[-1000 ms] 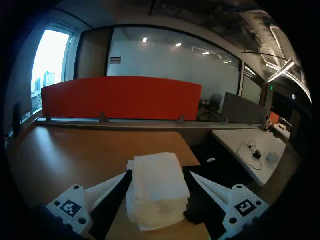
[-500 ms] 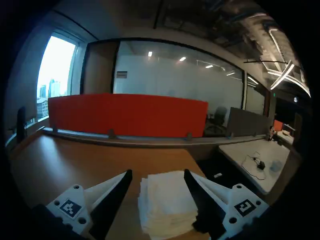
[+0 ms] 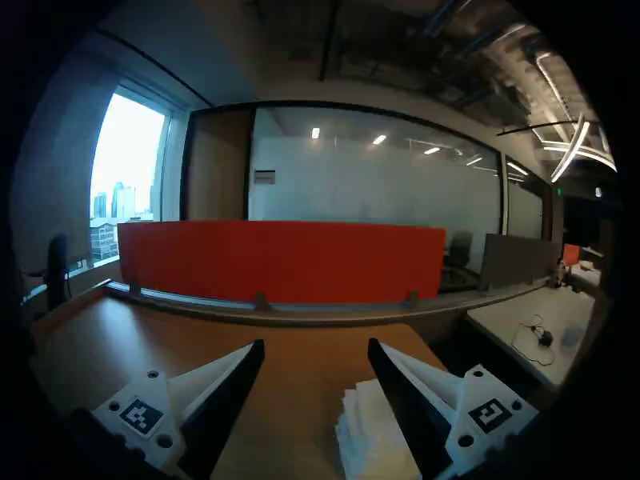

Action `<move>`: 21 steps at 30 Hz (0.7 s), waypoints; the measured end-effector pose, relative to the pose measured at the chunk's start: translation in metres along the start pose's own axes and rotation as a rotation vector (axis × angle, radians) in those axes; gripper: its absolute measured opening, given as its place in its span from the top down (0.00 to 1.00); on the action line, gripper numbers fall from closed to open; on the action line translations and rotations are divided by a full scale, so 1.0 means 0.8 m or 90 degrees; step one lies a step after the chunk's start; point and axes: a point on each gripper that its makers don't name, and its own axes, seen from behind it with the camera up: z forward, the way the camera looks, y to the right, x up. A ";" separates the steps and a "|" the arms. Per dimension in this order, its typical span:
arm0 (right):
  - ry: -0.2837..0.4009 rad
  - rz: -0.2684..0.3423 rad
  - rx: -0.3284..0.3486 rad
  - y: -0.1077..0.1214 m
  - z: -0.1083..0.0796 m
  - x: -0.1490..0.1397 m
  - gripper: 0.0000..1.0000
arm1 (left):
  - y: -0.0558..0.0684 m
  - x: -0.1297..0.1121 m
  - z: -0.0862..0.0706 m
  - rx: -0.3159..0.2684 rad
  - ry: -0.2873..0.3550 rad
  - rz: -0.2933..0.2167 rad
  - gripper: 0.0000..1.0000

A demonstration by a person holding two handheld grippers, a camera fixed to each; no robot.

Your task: Fold towel

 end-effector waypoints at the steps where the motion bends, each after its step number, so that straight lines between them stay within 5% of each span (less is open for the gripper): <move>1: 0.004 0.003 0.002 -0.007 0.001 0.002 0.00 | 0.000 0.002 0.001 0.000 0.003 -0.001 0.03; 12: 0.025 0.034 0.043 -0.083 0.010 0.022 0.00 | -0.010 0.022 0.005 0.000 0.037 0.000 0.03; 21: 0.025 0.036 0.054 -0.112 0.016 0.020 0.00 | -0.020 0.031 0.004 0.003 0.053 -0.010 0.03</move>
